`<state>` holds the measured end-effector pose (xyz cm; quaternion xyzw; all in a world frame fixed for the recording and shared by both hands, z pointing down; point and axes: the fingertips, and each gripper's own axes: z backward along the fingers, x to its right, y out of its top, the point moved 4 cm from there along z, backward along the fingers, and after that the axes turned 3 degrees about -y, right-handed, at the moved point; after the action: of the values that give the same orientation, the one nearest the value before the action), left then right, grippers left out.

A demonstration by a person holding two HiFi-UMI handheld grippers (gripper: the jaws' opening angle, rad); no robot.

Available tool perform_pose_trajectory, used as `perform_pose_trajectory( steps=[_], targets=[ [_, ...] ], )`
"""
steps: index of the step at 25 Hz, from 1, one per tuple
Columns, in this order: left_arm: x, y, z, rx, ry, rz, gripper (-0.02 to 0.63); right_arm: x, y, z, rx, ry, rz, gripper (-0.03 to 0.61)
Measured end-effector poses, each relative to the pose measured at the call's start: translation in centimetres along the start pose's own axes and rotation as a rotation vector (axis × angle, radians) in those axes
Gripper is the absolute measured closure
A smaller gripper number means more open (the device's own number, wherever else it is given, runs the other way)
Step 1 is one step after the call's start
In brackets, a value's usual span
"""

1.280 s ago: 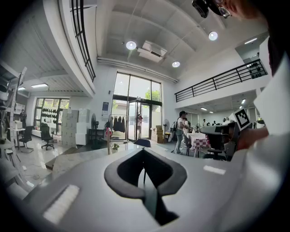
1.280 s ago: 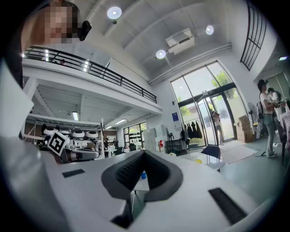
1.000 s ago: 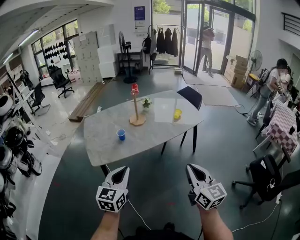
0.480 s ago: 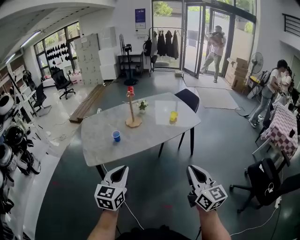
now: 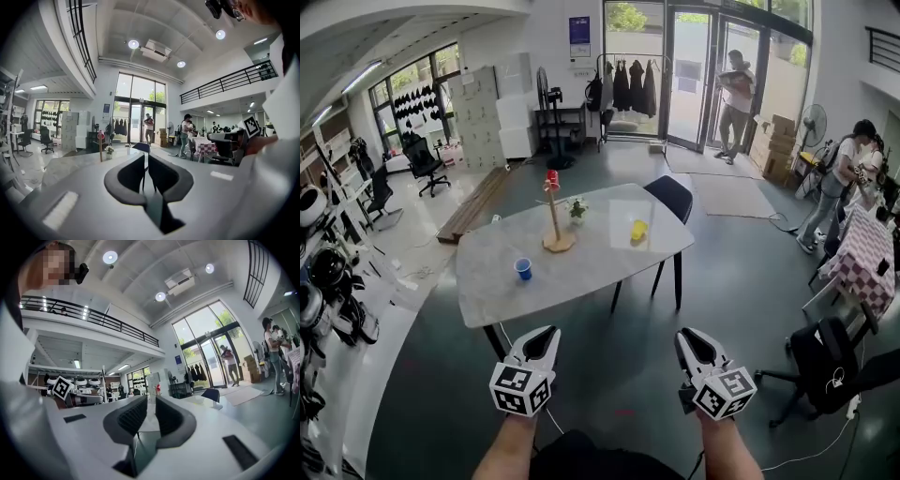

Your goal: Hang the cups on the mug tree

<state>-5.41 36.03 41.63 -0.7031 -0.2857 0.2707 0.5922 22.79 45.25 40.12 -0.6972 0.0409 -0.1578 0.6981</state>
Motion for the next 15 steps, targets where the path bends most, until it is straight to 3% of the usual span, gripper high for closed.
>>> perform_pose_trajectory(
  steps=[1,4,8,15],
  targets=[
    [0.3,0.0,-0.2,0.000,-0.009,0.002,0.601,0.0,0.0,0.0,-0.007,0.001,0.001,0.558],
    [1.1,-0.1,-0.8,0.000,-0.032,0.001,0.593,0.2,-0.5,0.0,-0.036,0.003,0.010,0.430],
    [2.0,-0.5,-1.4,-0.005,-0.059,0.004,0.503,0.5,-0.9,0.6,-0.055,-0.010,0.021,0.330],
    [1.9,0.1,-1.6,0.008,-0.057,0.006,0.374,1.1,-0.2,0.3,-0.027,0.000,-0.002,0.292]
  ],
)
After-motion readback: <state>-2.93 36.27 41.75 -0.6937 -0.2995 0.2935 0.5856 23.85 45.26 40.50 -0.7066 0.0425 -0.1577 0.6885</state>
